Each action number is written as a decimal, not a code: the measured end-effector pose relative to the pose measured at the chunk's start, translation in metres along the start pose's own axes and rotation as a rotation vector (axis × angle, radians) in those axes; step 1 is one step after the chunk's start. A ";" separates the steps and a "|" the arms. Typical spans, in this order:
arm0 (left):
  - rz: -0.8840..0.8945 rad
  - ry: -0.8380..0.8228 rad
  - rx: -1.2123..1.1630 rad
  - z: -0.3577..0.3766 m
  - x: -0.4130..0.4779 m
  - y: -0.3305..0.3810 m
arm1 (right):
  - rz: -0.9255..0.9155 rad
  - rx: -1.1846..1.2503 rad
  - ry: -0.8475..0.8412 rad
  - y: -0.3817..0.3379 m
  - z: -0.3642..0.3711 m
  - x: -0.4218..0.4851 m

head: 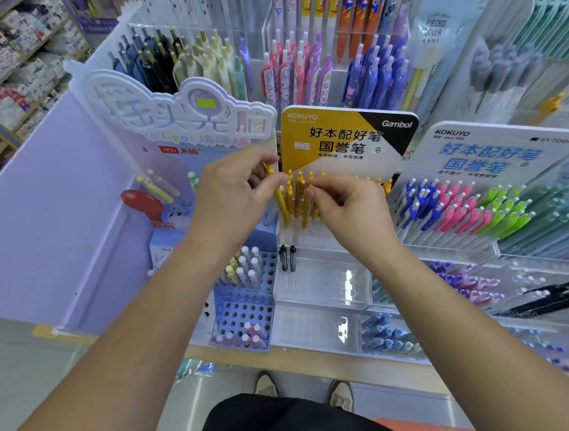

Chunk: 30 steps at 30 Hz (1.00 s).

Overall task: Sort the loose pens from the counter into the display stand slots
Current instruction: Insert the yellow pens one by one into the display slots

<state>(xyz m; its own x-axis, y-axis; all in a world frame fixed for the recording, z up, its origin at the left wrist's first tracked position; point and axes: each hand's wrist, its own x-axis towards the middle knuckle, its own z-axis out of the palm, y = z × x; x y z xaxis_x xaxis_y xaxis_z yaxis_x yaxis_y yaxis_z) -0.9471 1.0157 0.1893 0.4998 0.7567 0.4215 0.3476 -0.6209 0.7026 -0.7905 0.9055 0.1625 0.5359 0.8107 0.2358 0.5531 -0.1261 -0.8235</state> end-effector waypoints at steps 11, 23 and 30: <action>0.195 0.106 0.111 0.018 -0.014 -0.008 | 0.008 0.030 0.004 0.002 -0.001 0.001; 0.337 0.127 0.207 0.020 -0.017 -0.001 | -0.015 0.055 0.009 0.007 0.001 0.002; 0.203 0.007 0.172 0.018 0.000 0.013 | -0.022 0.056 0.007 0.007 0.001 0.002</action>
<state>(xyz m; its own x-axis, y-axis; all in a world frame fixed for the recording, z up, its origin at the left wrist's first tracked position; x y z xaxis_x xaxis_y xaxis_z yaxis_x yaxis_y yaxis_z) -0.9289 1.0038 0.1882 0.5675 0.6140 0.5486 0.3707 -0.7855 0.4956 -0.7859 0.9063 0.1565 0.5286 0.8087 0.2582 0.5289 -0.0758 -0.8453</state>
